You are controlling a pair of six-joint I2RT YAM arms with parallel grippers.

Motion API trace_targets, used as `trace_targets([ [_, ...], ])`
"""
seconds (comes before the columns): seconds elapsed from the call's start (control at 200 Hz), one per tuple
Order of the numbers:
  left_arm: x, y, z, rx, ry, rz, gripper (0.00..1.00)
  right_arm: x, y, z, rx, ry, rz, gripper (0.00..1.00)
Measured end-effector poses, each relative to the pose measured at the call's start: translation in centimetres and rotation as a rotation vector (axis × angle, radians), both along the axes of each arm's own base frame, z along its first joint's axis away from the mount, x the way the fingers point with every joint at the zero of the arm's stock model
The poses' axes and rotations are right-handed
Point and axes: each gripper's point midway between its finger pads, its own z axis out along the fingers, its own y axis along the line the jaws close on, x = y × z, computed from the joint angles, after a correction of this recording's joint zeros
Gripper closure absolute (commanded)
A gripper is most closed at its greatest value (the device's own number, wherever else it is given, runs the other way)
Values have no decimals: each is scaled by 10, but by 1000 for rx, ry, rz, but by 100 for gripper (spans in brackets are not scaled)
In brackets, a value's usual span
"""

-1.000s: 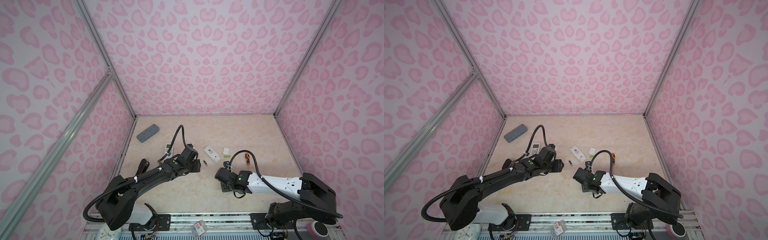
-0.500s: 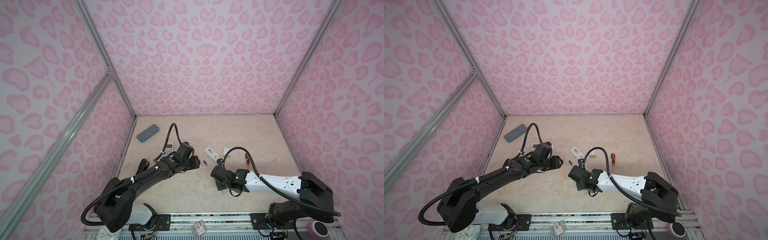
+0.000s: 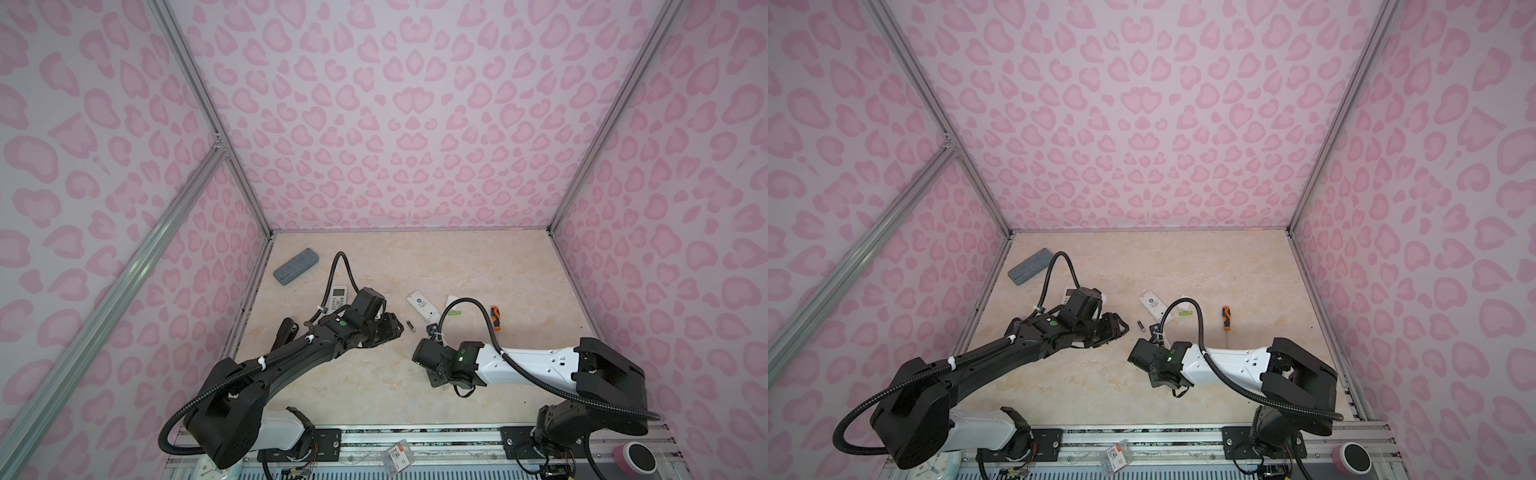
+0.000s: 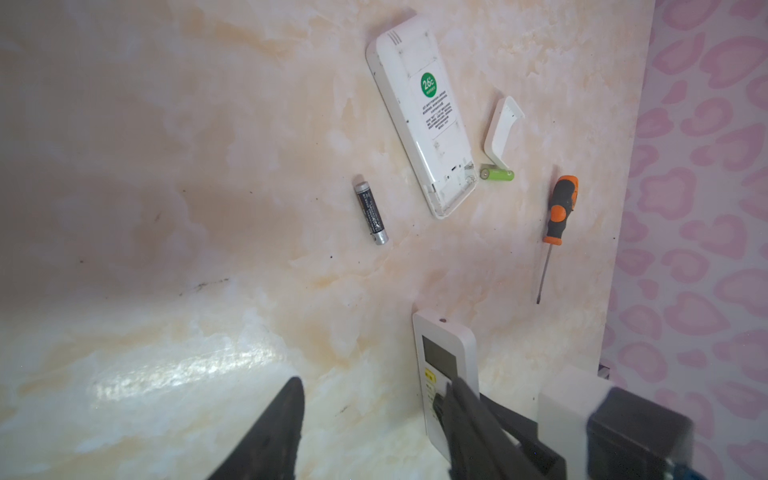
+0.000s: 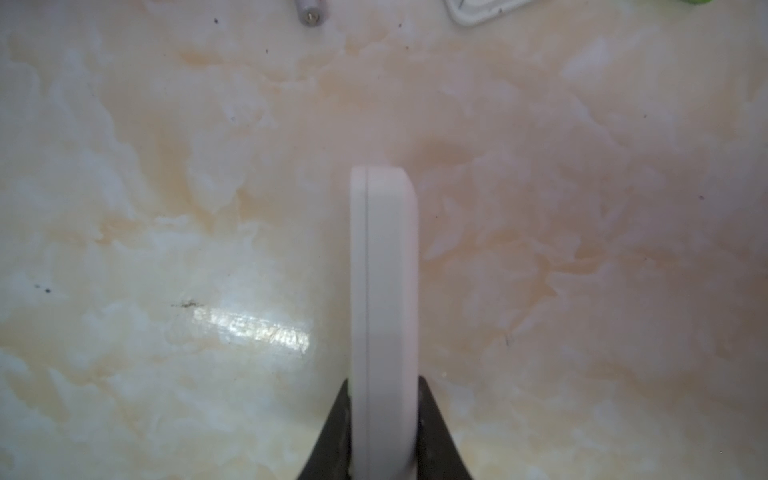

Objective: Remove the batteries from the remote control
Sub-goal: 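Lift the second remote with the right gripper toward the left gripper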

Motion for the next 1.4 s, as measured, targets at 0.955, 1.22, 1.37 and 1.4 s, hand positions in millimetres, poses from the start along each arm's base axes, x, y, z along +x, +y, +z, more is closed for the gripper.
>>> trace_targets([
  [0.955,-13,-1,19,-313,338,256,72,14,91,76,-40,-443,472,86],
  [1.22,-11,6,27,-337,338,261,96,17,91,86,-79,-486,487,43],
  [1.37,2,14,43,-339,236,225,96,22,100,124,15,-521,435,39],
  [1.4,7,17,48,-338,205,218,96,24,101,132,39,-523,419,39],
])
